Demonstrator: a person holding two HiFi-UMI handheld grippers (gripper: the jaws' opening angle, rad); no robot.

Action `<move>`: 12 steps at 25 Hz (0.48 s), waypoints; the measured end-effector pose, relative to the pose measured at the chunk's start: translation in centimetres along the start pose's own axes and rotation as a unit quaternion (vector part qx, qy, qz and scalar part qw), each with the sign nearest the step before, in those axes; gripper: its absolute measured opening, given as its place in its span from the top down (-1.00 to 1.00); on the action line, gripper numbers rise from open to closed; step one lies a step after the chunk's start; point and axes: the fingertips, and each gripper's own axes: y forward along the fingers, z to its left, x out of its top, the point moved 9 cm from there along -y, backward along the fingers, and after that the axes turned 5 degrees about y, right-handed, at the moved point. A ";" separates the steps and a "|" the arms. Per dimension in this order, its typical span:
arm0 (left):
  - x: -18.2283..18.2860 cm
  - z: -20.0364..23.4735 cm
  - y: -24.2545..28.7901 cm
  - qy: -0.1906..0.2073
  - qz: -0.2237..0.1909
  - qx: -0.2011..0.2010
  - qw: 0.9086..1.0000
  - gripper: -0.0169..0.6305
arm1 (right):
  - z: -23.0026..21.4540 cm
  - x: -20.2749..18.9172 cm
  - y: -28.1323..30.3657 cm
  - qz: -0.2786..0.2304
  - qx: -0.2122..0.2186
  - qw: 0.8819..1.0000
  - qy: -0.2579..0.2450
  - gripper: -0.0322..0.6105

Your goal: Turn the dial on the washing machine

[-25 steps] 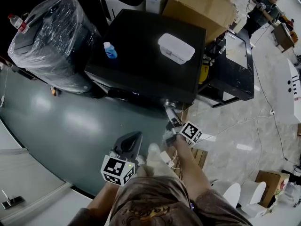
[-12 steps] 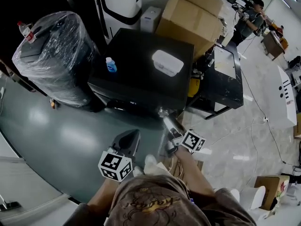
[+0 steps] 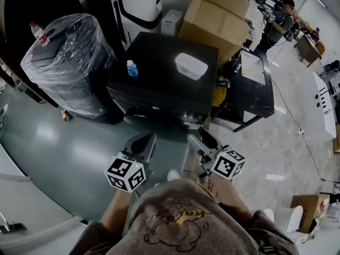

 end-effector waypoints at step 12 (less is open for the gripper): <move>-1.1 -1.8 -1.7 0.017 0.002 0.003 1.000 0.95 | 4.8 -0.9 -3.2 -0.003 -0.010 0.982 -0.189 0.50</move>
